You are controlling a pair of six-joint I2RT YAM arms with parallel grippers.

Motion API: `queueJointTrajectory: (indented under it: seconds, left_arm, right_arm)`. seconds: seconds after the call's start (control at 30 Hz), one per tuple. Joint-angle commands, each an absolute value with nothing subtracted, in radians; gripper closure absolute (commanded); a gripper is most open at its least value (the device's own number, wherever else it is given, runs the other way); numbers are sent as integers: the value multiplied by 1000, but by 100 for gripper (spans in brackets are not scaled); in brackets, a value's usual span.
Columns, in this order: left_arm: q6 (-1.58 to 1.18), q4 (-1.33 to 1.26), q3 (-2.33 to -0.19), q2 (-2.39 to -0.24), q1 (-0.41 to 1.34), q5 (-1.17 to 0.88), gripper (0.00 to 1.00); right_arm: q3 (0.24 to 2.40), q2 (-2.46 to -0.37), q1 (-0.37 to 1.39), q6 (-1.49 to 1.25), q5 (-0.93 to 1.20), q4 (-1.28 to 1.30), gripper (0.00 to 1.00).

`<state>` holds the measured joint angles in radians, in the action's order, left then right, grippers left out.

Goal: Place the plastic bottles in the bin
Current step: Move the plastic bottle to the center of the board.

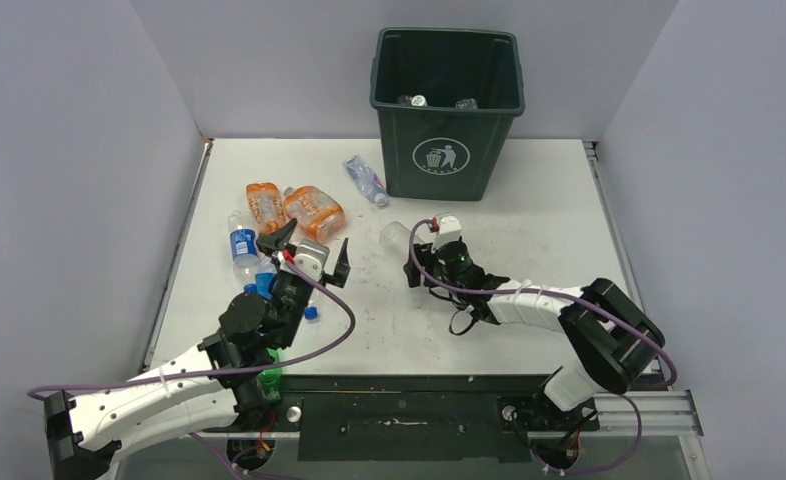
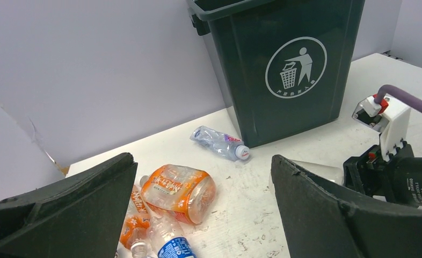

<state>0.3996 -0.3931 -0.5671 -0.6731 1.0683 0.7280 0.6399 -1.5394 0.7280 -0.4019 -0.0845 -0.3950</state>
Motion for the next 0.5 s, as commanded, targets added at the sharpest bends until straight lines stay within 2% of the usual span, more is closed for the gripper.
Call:
queueJointTrajectory:
  seconds: [0.0,0.07,0.23,0.47]
  left_arm:
    - [385,-404,-592,-679,1078,713,4]
    - [385,-401,-592,-691,1080,712,4]
    - [391,-389,-597,-722,1085,706,4]
    - [406,-383,-595,-774,1091,720,4]
  right_arm:
    - [640,-1456,744,-391,-106,-341,26]
    - [650,-1431,750,-389,-107,-309,18]
    - [653,-1368,762,-393,-121,-230,8]
    - [566,-1147,767,-485,-161,-165,2]
